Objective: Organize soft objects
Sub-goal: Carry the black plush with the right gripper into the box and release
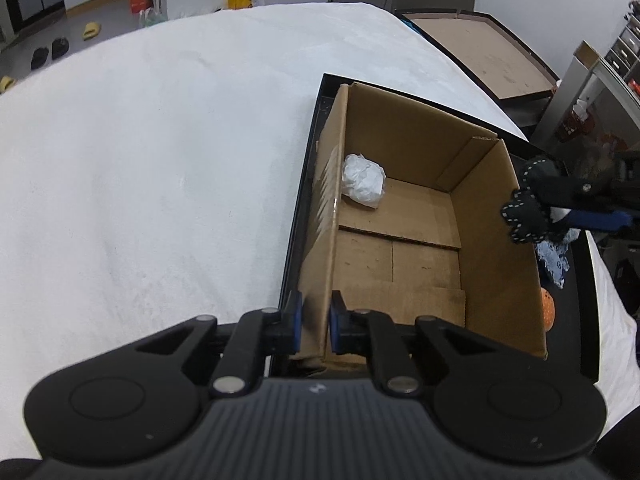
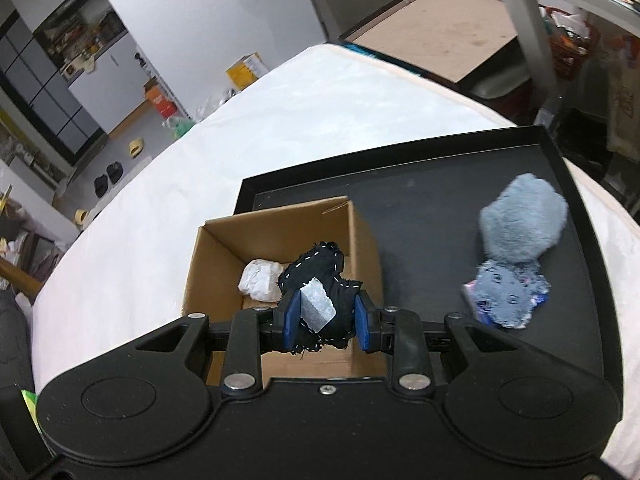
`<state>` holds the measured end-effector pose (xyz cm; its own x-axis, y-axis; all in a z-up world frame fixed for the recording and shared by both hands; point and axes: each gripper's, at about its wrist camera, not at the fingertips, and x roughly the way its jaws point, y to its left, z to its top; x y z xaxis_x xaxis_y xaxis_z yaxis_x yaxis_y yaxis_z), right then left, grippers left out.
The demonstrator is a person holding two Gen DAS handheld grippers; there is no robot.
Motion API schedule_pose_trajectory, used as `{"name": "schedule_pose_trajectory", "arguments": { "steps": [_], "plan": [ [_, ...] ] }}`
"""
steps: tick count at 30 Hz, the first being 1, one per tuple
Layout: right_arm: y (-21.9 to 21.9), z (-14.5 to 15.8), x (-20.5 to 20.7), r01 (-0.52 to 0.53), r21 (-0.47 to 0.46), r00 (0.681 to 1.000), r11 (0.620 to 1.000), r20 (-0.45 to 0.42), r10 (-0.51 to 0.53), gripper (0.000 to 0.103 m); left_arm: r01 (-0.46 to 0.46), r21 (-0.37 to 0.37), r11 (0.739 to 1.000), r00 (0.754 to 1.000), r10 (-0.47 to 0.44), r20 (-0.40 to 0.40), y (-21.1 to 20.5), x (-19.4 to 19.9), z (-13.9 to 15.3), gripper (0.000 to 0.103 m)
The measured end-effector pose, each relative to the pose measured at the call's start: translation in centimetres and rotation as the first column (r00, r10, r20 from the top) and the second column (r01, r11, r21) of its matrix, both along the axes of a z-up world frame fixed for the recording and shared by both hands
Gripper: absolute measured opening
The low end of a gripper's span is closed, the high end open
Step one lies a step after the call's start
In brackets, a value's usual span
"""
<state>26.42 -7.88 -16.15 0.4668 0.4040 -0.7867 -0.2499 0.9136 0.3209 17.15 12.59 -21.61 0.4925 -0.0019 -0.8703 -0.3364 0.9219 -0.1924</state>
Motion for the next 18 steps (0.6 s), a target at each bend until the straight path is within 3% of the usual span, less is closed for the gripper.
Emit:
{"name": "schedule_pose_trajectory", "arguments": {
  "steps": [14,18],
  "plan": [
    [2.8,0.3,0.9,-0.021,-0.008,1.0,1.0,0.007,0.021,0.029,-0.009,-0.036,0.999,1.0,0.009,-0.003,0.5,0.1,-0.2,0.013],
    [3.6,0.6,1.1,-0.034,0.009,0.999,0.999,0.022,0.034,0.034,-0.009,-0.04,0.999,1.0,0.009,-0.002,0.7,0.1,-0.2,0.013]
  ]
}}
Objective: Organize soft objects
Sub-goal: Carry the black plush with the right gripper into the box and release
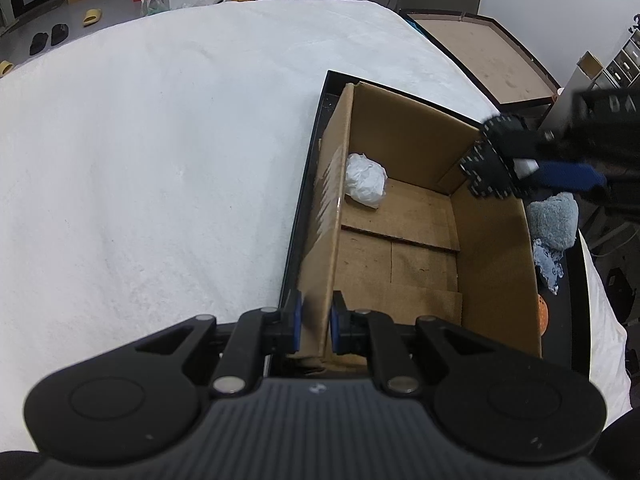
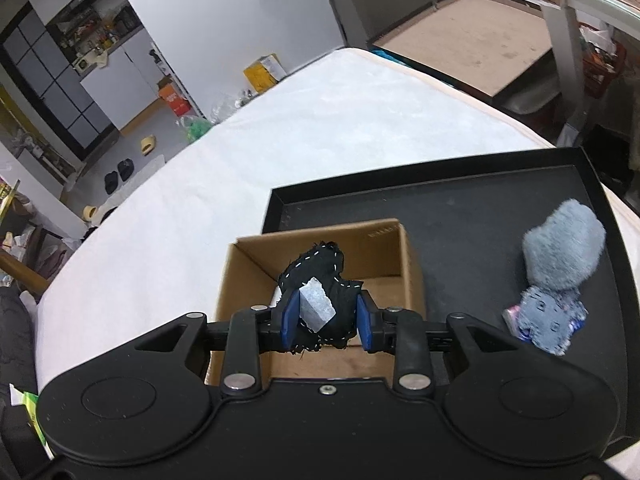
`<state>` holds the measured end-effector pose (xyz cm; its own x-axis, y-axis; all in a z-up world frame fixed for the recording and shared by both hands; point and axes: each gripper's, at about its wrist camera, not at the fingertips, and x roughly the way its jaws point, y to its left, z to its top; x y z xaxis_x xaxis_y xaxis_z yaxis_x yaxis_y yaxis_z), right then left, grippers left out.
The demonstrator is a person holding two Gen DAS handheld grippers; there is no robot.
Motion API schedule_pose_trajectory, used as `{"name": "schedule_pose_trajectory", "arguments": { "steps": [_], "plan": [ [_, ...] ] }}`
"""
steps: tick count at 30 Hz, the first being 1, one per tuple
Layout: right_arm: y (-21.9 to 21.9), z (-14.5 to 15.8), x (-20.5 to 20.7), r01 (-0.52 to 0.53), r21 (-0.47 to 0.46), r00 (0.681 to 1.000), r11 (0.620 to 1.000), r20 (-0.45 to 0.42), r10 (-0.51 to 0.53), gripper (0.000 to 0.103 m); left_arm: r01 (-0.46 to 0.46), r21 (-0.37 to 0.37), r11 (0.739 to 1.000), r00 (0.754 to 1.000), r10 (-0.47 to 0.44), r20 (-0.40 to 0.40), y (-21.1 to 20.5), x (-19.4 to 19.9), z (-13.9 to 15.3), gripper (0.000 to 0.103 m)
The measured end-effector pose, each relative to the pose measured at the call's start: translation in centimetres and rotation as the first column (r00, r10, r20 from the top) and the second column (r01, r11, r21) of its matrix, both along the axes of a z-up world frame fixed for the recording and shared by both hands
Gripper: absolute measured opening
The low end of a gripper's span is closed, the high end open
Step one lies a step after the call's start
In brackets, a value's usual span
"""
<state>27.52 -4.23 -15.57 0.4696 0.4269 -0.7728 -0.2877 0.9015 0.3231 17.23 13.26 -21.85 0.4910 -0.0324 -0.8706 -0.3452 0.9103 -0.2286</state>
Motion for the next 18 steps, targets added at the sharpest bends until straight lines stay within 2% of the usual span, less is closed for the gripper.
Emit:
{"name": "schedule_pose_trajectory", "arguments": {
  "steps": [3,9,18],
  "plan": [
    [0.5,0.0,0.5,0.0,0.018,1.0,1.0,0.002,0.0,0.044,0.003,0.001,1.0,1.0,-0.003,-0.001,0.0,0.0,0.0,0.013],
    [0.2,-0.4,0.7,0.005,0.019,1.0,1.0,-0.014,-0.004,0.046,0.006,0.007,1.0,1.0,-0.006,-0.005,-0.1,0.1,0.1,0.013],
    [-3.1,0.1,-0.4,0.04,0.021,0.999,0.999,-0.017,-0.04,0.049,0.015,0.035,0.999,1.0,-0.014,-0.018,-0.5,0.3,0.6,0.014]
  ]
}}
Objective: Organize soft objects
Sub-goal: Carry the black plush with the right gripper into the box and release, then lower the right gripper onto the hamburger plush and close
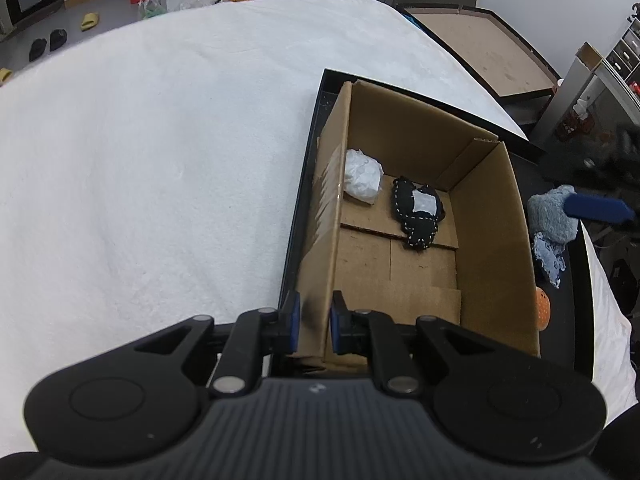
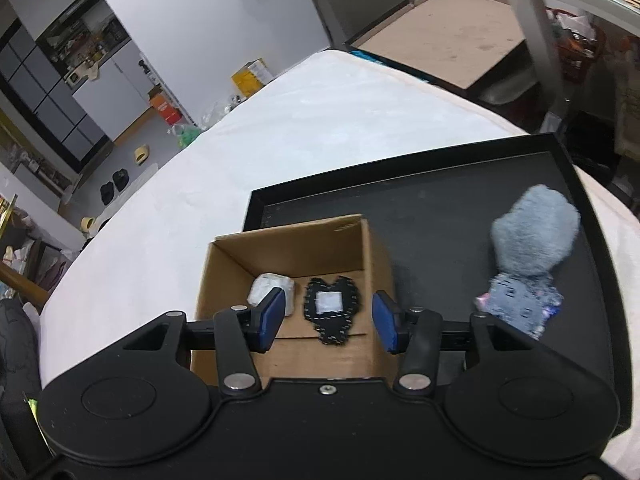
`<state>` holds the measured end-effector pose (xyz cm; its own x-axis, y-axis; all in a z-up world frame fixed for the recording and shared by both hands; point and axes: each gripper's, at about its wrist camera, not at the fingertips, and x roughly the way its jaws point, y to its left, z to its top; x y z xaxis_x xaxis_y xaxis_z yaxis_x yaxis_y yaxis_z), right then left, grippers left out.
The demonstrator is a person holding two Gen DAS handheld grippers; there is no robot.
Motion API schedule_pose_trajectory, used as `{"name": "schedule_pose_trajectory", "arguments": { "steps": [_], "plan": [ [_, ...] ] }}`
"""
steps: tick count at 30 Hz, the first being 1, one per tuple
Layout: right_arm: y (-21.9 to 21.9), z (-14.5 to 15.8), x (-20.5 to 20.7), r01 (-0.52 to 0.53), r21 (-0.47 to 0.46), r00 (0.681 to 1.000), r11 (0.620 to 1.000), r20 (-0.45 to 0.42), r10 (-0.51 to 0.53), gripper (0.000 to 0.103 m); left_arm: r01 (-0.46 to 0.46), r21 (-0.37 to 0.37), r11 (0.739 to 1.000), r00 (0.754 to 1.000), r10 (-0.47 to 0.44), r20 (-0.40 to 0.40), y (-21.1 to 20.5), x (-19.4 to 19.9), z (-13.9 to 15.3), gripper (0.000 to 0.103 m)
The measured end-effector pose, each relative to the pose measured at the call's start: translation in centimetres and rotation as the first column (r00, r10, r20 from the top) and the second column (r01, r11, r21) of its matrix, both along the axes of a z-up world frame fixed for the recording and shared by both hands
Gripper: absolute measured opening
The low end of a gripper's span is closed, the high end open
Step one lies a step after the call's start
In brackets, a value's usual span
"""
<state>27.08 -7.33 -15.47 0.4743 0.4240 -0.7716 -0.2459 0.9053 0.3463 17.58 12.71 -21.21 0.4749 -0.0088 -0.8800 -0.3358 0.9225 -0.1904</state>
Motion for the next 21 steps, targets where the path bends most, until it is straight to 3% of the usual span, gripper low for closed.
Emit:
{"name": "schedule_pose_trajectory", "arguments": {
  "steps": [7,14,21],
  "plan": [
    [-3.4,0.2,-0.5,0.044,-0.004,0.999,0.999,0.0,-0.044,0.052,0.002,0.024,1.0,1.0,-0.002,-0.01,-0.5,0.2,0.6,0.02],
    [-6.1,-0.4,-0.6,0.069,0.002,0.998,0.998,-0.013,-0.069,0.059,0.002,0.074,0.997,1.0,-0.001,-0.008,-1.6,0.2,1.4,0.045],
    [-8.5,-1.4,-0.4,0.095,0.012,0.995,0.995,-0.036,-0.094,0.065,-0.009,0.11,0.994,1.0,0.011,-0.013,-2.6,0.6,1.8,0.062]
  ]
}}
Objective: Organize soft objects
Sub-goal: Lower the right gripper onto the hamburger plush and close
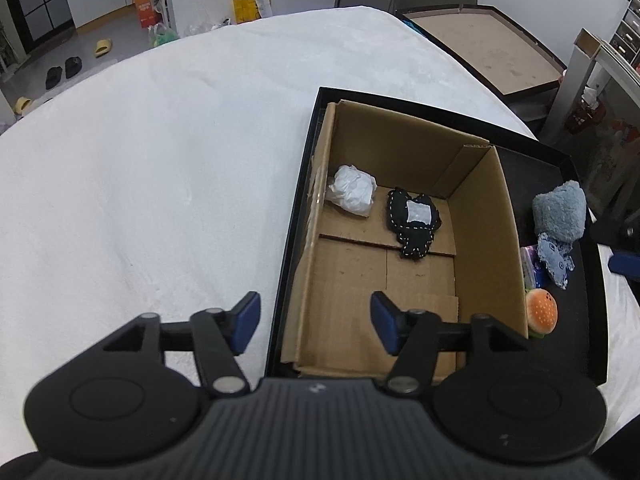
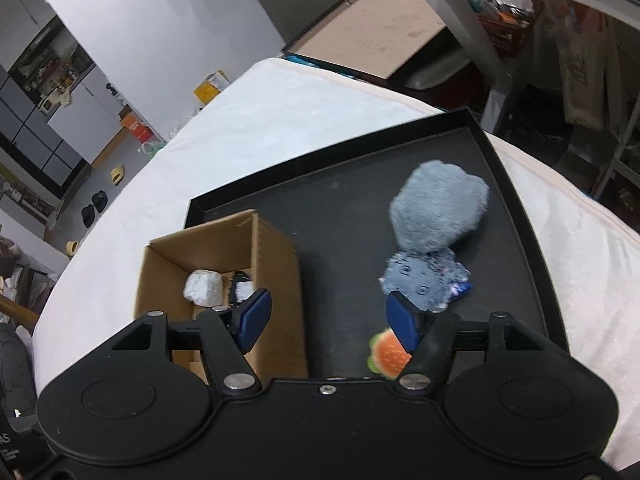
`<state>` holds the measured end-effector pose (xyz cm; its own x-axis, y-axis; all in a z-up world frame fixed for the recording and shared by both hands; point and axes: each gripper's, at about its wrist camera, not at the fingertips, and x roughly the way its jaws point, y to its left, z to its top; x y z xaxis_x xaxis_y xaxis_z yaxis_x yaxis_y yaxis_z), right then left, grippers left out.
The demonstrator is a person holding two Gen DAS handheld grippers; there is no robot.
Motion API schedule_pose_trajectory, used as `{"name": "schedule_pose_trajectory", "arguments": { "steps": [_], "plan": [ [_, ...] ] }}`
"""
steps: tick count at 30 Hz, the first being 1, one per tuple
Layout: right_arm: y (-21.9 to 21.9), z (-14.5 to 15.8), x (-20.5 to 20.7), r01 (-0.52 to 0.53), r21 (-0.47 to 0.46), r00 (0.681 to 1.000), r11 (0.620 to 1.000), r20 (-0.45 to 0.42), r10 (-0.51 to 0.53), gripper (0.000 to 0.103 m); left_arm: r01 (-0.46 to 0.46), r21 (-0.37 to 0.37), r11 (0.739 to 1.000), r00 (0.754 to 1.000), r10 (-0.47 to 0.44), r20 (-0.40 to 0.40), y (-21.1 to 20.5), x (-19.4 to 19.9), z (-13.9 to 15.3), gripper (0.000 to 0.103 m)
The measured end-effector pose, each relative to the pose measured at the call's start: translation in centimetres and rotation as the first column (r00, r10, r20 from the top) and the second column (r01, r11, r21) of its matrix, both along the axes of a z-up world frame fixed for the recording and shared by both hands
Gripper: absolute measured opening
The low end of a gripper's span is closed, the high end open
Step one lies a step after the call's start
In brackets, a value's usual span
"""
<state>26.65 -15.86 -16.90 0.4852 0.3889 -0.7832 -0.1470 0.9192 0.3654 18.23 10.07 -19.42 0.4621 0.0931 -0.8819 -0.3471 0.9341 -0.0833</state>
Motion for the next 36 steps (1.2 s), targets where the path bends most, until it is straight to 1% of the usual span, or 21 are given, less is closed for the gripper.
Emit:
{"name": "schedule_pose_trajectory", "arguments": {
  "steps": [2,5,11,14,16,21,31,32,33,35,36],
  "plan": [
    [-0.6,-0.5,0.2,0.01,-0.002,1.0,1.0,-0.013,-0.01,0.068,0.0,0.009,1.0,1.0,0.0,-0.003,-0.4,0.2,0.0,0.067],
    [-1.5,-1.6,0.4,0.032,-0.007,0.999,0.999,-0.037,-0.033,0.071,0.009,0.028,1.0,1.0,-0.009,-0.01,-0.9,0.3,0.0,0.069],
    [-2.7,-4.2,0.5,0.051,0.013,0.995,0.999,-0.082,-0.05,0.076,0.021,0.062,0.998,0.999,-0.02,-0.028,-1.8,1.0,-0.2,0.07],
    [-2.8,-5.5,0.7,0.052,0.001,0.992,0.999,-0.119,-0.052,0.078,0.033,0.074,0.997,0.999,-0.031,-0.036,-2.2,1.4,-0.2,0.07],
    [-3.0,-6.2,0.9,0.051,-0.009,0.989,0.999,-0.138,-0.052,0.082,0.03,0.078,0.996,0.999,-0.027,-0.043,-2.3,1.6,-0.4,0.07],
    [-3.0,-7.8,1.2,0.05,-0.032,0.982,0.998,-0.183,-0.055,0.083,0.015,0.094,0.995,0.998,-0.01,-0.056,-2.8,2.2,-0.7,0.07],
    [-1.5,-9.9,1.5,0.006,-0.099,0.975,0.995,-0.222,-0.028,0.083,0.013,0.12,0.993,0.997,-0.004,-0.076,-3.4,2.9,-0.9,0.07],
    [-1.3,-9.9,1.5,-0.003,-0.106,0.975,0.994,-0.22,-0.02,0.083,0.014,0.12,0.993,0.997,-0.005,-0.078,-3.5,2.9,-1.0,0.07],
    [-1.1,-10.0,1.4,-0.011,-0.115,0.976,0.993,-0.219,-0.015,0.08,0.015,0.121,0.993,0.997,-0.006,-0.078,-3.6,2.9,-1.0,0.07],
    [-0.9,-10.3,1.4,-0.022,-0.134,0.974,0.991,-0.225,-0.009,0.07,0.018,0.119,0.993,0.997,-0.009,-0.079,-3.6,3.0,-0.9,0.07],
    [-0.8,-10.5,1.4,-0.027,-0.143,0.973,0.989,-0.232,-0.007,0.058,0.017,0.12,0.993,0.997,-0.008,-0.078,-3.7,3.0,-0.9,0.07]
  ]
}}
